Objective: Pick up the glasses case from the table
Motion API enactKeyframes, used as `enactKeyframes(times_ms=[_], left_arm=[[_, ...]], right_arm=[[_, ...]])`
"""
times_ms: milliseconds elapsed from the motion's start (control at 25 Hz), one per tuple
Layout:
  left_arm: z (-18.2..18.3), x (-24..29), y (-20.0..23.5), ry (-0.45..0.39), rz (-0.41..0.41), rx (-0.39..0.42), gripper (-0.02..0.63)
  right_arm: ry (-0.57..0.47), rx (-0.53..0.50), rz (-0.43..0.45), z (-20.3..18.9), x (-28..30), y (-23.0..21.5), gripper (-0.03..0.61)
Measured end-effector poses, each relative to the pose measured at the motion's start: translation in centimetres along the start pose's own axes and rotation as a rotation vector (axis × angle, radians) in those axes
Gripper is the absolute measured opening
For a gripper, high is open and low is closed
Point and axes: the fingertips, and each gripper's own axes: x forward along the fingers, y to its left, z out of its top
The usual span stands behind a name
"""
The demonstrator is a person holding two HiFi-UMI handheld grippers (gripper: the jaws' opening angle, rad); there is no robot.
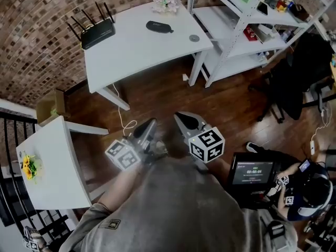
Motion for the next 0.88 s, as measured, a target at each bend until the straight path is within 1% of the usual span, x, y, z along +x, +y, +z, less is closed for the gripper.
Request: enactKeyframes(times_ms=[160, 320, 480, 600, 760, 880], left_arm=[[2.5, 1.4, 3.3, 0.02, -0.029, 0.0, 0.0], [4.4, 1.9, 6.2, 0.034, -0.036, 0.012, 0.0], [5.2, 2.3, 7.4, 0.048, -0.032, 0.009, 0.0], [5.7, 3.6, 8.1, 0.057, -0.03, 0.008, 0.0], [6.4, 5.5, 9.5, 0.044, -0.036, 0.021, 0.0], [7.7, 7.7, 10.9, 0.028, -0.013, 0.032, 0.0]], right_arm=[[-0.017, 0.001, -0.038, 2.1, 3.5, -0.9, 0.011], [-0.013, 0.005, -0.055, 2.7, 6.5, -0.9, 0.011], [0.026, -0.003, -0.05, 2.6, 8.1, -0.8, 0.011], [0.031, -0.011, -0.05, 3.2, 9.2, -1.6, 0.011], [0.025, -0.014, -0.039, 4.2, 10.8, -3.6, 0.011], [0.021, -0.011, -0.015, 5.2, 12.6, -5.7, 0.011]])
